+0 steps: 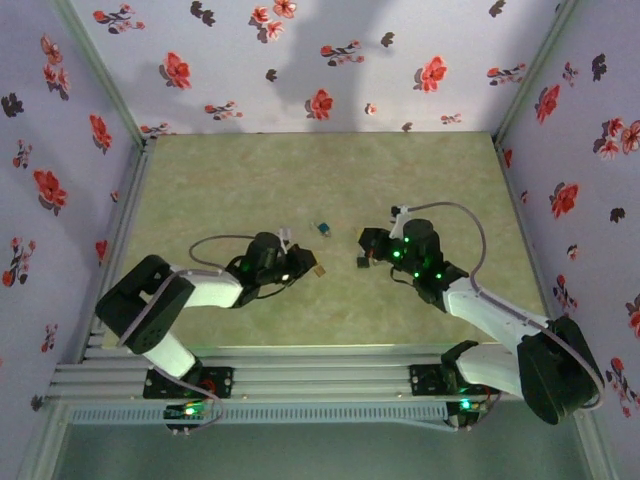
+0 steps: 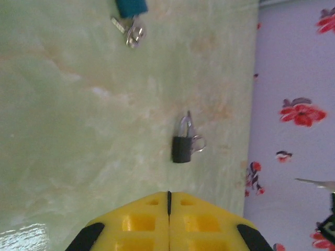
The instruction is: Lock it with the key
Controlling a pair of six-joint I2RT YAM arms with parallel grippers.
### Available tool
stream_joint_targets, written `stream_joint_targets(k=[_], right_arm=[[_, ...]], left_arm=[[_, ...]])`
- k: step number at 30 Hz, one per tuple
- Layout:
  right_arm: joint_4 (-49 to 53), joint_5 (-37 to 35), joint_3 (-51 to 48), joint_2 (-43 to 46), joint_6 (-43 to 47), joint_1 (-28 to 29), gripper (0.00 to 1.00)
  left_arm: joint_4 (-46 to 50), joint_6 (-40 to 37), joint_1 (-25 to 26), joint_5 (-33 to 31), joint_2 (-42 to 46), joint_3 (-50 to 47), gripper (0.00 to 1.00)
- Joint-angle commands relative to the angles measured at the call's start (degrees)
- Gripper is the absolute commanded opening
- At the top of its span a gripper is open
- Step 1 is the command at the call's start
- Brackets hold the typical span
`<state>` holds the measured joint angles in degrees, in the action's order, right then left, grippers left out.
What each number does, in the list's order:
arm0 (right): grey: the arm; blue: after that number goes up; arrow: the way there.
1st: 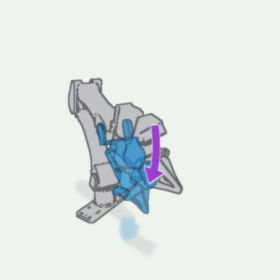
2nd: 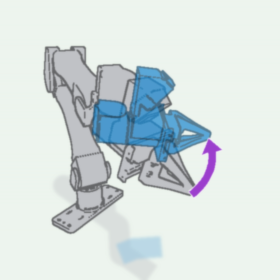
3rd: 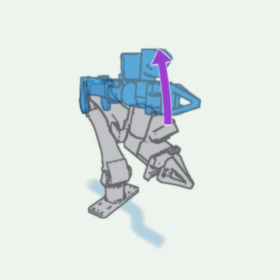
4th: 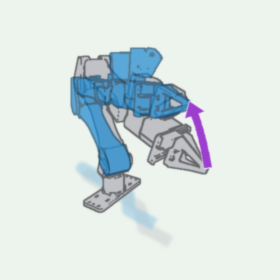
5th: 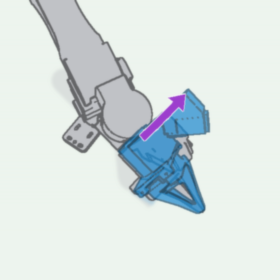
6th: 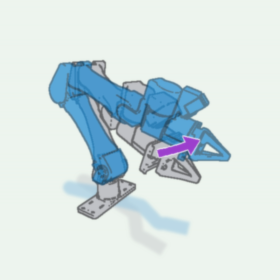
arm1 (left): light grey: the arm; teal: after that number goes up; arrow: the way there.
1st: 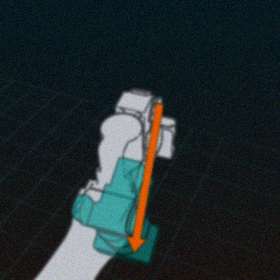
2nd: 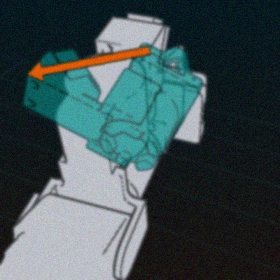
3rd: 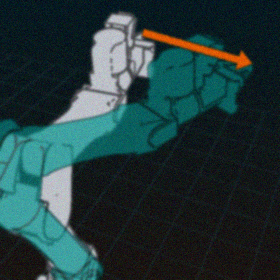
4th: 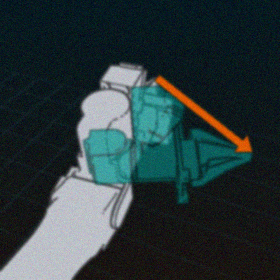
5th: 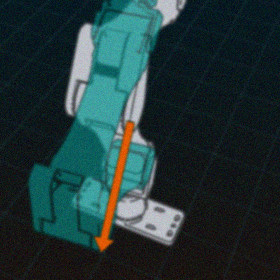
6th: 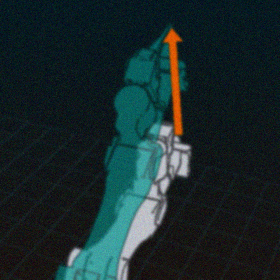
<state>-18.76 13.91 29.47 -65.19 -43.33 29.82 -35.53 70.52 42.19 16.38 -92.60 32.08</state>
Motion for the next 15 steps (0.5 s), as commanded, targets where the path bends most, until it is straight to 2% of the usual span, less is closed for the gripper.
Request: stream_joint_targets(k=[1,15], right_arm=[[0.4,-1.22,-0.78,0.94,-0.1,-0.47,0.0],[0.78,0.27,-0.36,1.01,0.18,-0.47,0.0]], left_arm=[[5.7,-3.59,1.33,1.99,-1.63,4.14,0.0],[27.24,-11.33,3.16,0.74,-9.8,18.61,0.0]])
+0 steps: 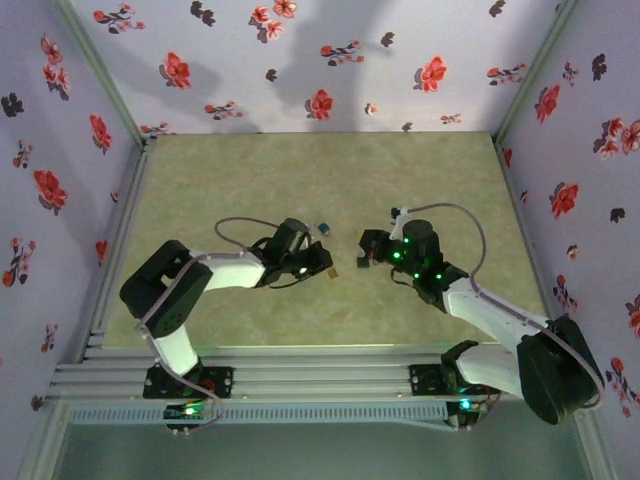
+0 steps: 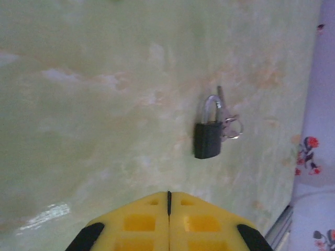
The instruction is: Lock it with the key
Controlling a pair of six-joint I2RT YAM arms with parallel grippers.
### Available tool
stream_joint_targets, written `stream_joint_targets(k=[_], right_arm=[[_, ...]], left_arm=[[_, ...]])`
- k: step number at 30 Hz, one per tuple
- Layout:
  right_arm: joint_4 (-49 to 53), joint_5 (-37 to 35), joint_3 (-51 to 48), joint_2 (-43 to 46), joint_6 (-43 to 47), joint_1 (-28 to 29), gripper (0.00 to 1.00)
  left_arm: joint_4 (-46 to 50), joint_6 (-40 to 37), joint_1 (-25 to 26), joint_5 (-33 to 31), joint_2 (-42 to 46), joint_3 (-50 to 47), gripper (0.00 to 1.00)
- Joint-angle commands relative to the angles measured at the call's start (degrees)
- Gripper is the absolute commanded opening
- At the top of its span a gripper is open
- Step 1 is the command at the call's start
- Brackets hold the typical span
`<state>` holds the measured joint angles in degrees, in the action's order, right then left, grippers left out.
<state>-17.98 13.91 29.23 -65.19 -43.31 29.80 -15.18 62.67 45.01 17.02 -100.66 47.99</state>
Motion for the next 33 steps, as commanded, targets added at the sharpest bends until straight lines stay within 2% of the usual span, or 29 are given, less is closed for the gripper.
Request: stream_joint_targets(k=[1,11,33], right_arm=[[0.01,0.32,-0.11,1.03,0.11,-0.45,0.0],[-0.29,1.0,0.03,0.5,0.06,-0.45,0.0],[-0.73,1.83,0.21,-0.38,-0.14,-0.47,0.0]], left_arm=[[7.88,-3.89,0.45,-0.13,-2.15,3.38,0.0],[16.39,-8.01,0.44,-3.63,-5.07,9.58,0.0],[22.87,-12.41,0.55,-5.37,-9.26,15.12,0.01]])
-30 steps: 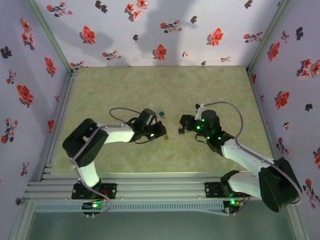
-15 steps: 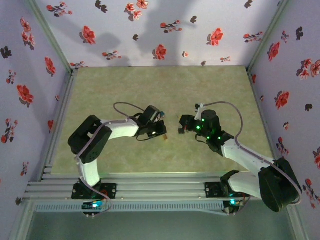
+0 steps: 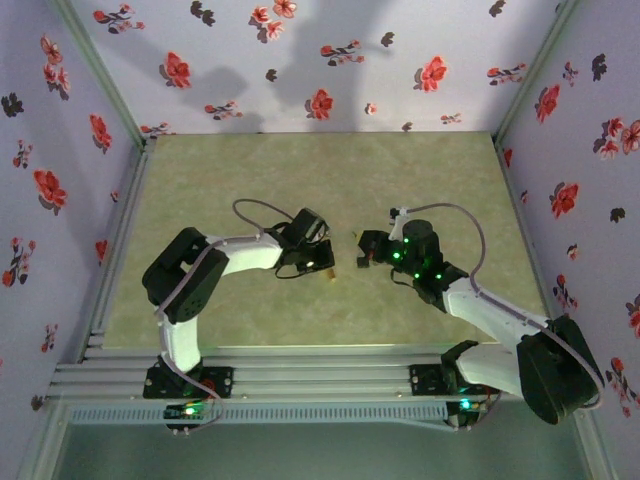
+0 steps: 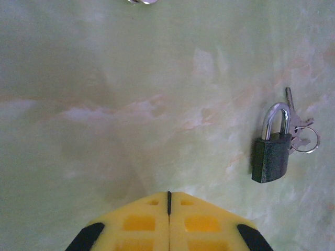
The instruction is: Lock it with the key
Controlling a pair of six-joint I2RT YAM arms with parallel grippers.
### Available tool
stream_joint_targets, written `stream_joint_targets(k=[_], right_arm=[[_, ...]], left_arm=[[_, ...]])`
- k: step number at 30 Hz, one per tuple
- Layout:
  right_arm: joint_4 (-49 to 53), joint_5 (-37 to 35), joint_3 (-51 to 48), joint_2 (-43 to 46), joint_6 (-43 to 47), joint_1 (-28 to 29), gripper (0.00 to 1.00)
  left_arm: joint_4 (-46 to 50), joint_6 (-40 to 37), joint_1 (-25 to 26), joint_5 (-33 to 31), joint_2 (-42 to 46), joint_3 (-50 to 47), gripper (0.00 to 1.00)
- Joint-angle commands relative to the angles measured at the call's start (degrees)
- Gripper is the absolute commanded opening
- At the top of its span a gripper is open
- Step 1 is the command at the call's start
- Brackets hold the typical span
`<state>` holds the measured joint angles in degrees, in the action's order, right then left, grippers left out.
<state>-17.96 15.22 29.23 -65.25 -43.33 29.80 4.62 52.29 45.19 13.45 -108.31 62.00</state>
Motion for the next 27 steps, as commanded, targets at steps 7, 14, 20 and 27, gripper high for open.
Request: stream_joint_targets(k=[7,14,20,27], right_arm=[[-0.76,0.68,0.38,-0.74,-0.09,-0.45,0.0],[-0.67,0.95,0.54,-1.05,-0.13,-0.36,0.0],[-0.55,1.3,0.65,-1.15,-0.08,-0.36,0.0],[-0.5,1.45,0.74,-1.12,-0.1,-0.36,0.0]], left_arm=[[3.98,-2.65,0.41,-2.03,-1.46,1.72,0.07],[5.31,-3.55,0.42,-2.55,-0.72,2.36,0.14],[6.56,-3.91,0.34,-3.08,0.06,2.85,0.16],[8.23,-4.66,0.34,-4.05,1.09,3.39,0.23]])
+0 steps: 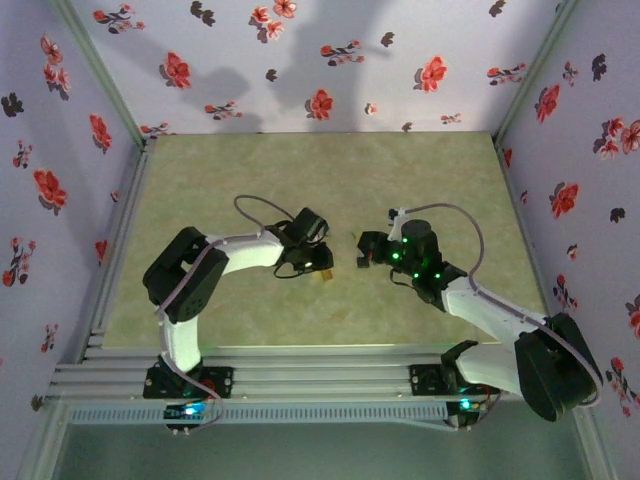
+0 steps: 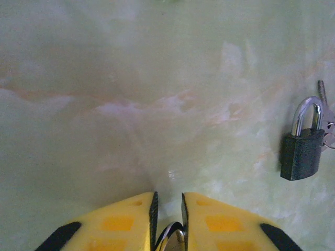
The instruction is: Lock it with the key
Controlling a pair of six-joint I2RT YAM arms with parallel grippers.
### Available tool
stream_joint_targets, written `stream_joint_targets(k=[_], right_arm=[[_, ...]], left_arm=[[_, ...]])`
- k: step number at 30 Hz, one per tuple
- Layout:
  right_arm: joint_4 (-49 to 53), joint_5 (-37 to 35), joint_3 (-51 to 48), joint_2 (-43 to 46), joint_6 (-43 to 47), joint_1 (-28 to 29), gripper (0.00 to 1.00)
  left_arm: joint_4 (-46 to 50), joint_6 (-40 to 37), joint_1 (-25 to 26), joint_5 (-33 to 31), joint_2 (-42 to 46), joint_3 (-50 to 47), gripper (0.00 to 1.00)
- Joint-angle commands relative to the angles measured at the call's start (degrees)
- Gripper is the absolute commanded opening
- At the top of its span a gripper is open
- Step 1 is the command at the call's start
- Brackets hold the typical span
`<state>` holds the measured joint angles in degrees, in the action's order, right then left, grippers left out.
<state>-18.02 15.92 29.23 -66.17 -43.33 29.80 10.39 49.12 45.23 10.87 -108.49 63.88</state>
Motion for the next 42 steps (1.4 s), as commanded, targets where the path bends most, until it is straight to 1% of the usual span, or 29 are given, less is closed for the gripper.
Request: stream_joint_targets(k=[1,3,9,13,18,21,24,26,29,32,34,36,38,42], right_arm=[[-0.44,0.84,0.74,-0.19,-0.11,-0.35,0.0],[-0.44,0.82,0.74,-0.27,-0.09,-0.28,0.0],[0.02,1.03,1.0,-0.21,-0.04,-0.27,0.0],[0.52,0.44,1.09,-0.01,0.13,-0.27,0.0],[1.82,-0.22,1.6,-0.67,0.44,-0.27,0.0],[2.02,-0.86,1.76,-1.5,0.14,-0.18,0.0],[1.9,-0.99,2.21,-3.53,-0.15,0.23,0.0],[1.76,-1.0,2.79,-5.09,0.13,1.14,0.0],[1.99,-2.08,3.74,-7.21,0.89,3.05,0.0],[3.54,-3.88,5.29,-9.43,2.24,5.23,0.0],[6.16,-6.31,6.63,-11.04,2.87,6.56,0.0],[8.37,-7.49,8.02,-13.12,3.33,7.43,0.0],[8.37,-7.56,8.78,-14.72,3.4,8.06,0.0],[12.24,-7.84,11.79,-18.54,4.22,9.37,0.0]], left_arm=[[2.61,-1.61,0.29,-1.48,1.41,1.6,0.24],[3.12,-1.79,0.28,-1.56,1.69,1.77,0.25],[5.83,-3.41,-0.62,-2.95,4.51,2.35,0.37],[8.49,-4.93,-1.12,-4.38,7.31,3.0,0.43],[11.25,-6.28,-2.57,-6.02,13.47,2.58,0.52],[12.77,-7.3,-3.79,-7.59,18.77,1.4,0.62],[15.96,-10.0,-4.99,-10.23,24.13,1.16,0.73],[18.21,-11.58,-5.71,-11.66,26.99,1.33,0.76],[22.0,-13.77,-6.72,-13.36,30.88,2.07,0.85],[27.68,-16.22,-7.62,-15.16,33.21,4.9,0.9],[31.08,-18.32,-8.05,-16.86,34.41,7.06,0.92],[34.78,-21.03,-8.67,-20.95,35.14,9.14,1.0],[37.55,-22.31,-9.7,-25.02,35.56,10.09,1.0],[39.29,-23.9,-12.79,-26.97,38.0,8.71,1.0]])
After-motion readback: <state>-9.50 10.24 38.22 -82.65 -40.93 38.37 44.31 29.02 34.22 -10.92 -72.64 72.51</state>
